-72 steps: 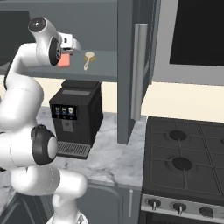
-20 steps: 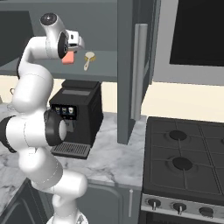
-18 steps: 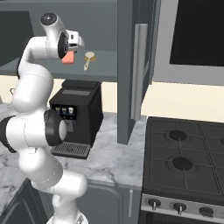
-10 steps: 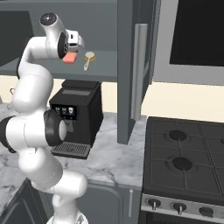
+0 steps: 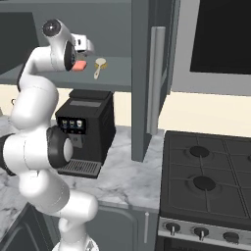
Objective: Pick up the bar soap and dish brush from the sink, and place them back in the cabinet, and close the cabinet doors.
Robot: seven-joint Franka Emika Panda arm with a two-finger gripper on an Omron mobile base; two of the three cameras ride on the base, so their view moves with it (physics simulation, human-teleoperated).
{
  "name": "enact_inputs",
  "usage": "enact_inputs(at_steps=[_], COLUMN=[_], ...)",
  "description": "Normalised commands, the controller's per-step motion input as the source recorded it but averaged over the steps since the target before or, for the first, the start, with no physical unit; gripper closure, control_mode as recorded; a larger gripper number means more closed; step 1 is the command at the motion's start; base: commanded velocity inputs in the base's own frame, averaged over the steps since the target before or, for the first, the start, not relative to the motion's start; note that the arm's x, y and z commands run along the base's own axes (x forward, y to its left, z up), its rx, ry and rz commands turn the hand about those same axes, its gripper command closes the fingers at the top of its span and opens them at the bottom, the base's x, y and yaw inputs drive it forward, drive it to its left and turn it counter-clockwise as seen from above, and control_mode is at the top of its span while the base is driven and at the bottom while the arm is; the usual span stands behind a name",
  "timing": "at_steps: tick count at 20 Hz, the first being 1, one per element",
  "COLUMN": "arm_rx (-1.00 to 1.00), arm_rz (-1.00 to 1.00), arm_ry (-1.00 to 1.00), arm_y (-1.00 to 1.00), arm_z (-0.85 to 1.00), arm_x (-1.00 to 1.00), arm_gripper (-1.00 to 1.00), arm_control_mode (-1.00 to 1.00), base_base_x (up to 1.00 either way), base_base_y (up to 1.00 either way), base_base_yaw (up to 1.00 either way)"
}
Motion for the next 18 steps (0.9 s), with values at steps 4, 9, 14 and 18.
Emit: enact_inputs(at_steps=[4,9,14,18], arm_rx=[0.0,0.0,0.0,0.0], arm_rz=[0.0,0.0,0.0,0.0], arm_ry=[-0.14,-0.1,-0.08,-0.04], arm_y=[0.0,-0.03,-0.08,-0.1], arm_z=[-0.02,0.0,0.12,0.17], arm_x=[-0.06,-0.39,-0.53,-0.53], arm_gripper=[-1.0,-1.0,-1.0,-1.0], arm_control_mode=[-1.0,-1.0,-1.0,-1.0], base_base_x=[0.0,0.0,0.0,0.0], base_base_y=[0.0,0.0,0.0,0.0], base_base_yaw=[0.0,0.0,0.0,0.0])
